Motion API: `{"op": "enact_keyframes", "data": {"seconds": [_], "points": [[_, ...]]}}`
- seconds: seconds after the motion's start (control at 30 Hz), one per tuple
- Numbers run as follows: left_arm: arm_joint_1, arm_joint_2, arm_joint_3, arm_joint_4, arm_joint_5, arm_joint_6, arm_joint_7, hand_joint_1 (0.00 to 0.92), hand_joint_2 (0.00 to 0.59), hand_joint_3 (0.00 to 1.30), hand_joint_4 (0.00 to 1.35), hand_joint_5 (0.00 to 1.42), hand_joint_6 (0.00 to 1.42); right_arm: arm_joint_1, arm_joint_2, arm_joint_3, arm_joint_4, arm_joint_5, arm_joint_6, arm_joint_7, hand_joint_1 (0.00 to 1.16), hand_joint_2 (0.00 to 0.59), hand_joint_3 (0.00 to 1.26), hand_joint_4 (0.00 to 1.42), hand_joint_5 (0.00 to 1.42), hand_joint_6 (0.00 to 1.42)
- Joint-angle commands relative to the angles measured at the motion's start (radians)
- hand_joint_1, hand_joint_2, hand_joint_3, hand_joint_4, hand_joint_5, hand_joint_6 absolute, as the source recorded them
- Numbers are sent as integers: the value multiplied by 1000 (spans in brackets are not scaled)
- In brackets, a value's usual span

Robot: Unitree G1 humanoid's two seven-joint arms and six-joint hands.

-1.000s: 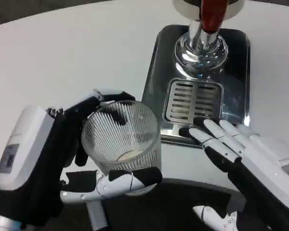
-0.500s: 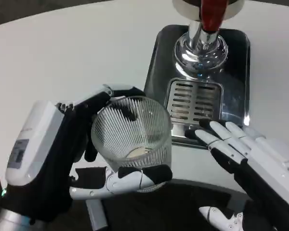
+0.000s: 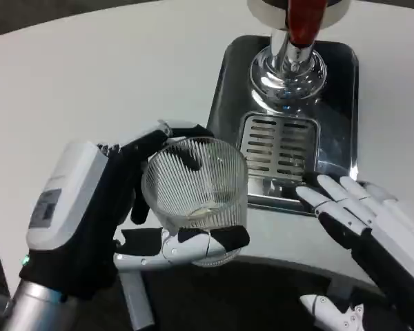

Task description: Grasp the cup under the faucet to collect the drink, then remove the cup.

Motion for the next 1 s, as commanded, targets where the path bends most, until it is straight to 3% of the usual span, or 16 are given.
{"op": "enact_keyframes", "data": {"seconds": [0.03, 0.3, 0.57, 1.0], "points": [[-48, 4, 2, 59, 18, -3, 31, 520, 33, 997, 1115, 1294, 1424, 28, 11, -45, -18, 34, -36, -5, 368, 446, 105, 3, 0, 0], [-156, 2, -29, 180, 69, 3, 55, 520, 33, 997, 1115, 1283, 1424, 65, 25, -130, -18, 86, -76, -11, 368, 446, 105, 3, 0, 0], [-324, 1, -93, 363, 146, 15, 108, 520, 32, 997, 1115, 1295, 1424, 112, 29, -243, -18, 167, -117, -14, 368, 446, 105, 3, 0, 0], [-573, -2, -192, 662, 210, 39, 202, 520, 32, 997, 1115, 1295, 1424, 175, 34, -382, -18, 277, -177, -13, 368, 446, 105, 5, 0, 0]]}}
